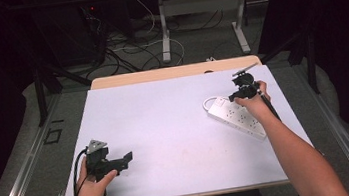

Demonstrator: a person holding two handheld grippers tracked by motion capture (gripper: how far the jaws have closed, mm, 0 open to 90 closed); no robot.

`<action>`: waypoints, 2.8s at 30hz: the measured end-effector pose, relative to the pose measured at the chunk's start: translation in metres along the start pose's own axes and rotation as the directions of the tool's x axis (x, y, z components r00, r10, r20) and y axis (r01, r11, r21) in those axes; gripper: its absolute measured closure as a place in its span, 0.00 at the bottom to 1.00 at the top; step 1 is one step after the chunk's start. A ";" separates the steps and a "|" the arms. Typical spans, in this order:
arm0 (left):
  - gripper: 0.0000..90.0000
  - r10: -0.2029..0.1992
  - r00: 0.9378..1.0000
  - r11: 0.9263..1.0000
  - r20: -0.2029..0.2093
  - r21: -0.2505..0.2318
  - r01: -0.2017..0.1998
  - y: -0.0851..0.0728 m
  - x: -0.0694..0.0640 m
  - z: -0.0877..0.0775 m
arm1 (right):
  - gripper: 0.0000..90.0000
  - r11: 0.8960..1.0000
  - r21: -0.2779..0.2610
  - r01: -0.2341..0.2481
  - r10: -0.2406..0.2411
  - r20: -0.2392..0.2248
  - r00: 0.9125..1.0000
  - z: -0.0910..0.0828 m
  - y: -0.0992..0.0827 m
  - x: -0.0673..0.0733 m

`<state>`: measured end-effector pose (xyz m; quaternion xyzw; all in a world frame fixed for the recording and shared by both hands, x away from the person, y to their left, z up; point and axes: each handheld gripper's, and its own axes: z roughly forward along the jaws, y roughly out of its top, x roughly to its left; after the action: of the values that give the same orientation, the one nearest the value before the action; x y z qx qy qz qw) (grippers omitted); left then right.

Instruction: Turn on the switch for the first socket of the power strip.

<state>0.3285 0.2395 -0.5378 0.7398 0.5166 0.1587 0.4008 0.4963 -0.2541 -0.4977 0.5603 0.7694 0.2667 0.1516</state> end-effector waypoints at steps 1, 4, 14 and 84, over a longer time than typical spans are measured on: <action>0.01 0.001 1.000 1.000 0.001 0.001 -0.001 0.000 0.000 0.000 | 0.69 1.000 -0.005 -0.004 0.004 0.001 1.000 -0.001 0.000 0.000; 0.01 0.000 1.000 1.000 -0.001 0.003 0.000 0.000 0.000 0.000 | 0.63 1.000 -0.013 -0.021 0.021 -0.022 1.000 -0.002 0.000 0.000; 0.01 0.004 1.000 1.000 0.009 0.022 -0.005 -0.001 0.000 -0.004 | 0.41 0.999 -0.046 0.015 -0.015 -0.016 1.000 -0.011 -0.001 0.004; 0.01 -0.005 1.000 1.000 -0.004 -0.020 0.004 -0.003 -0.002 -0.009 | 0.00 0.973 -0.150 0.175 -0.185 -0.053 0.981 -0.088 -0.054 0.056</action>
<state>0.3203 0.2420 -0.5339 0.7343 0.5175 0.1644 0.4075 0.3886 -0.2353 -0.4539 0.4667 0.8002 0.3255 0.1895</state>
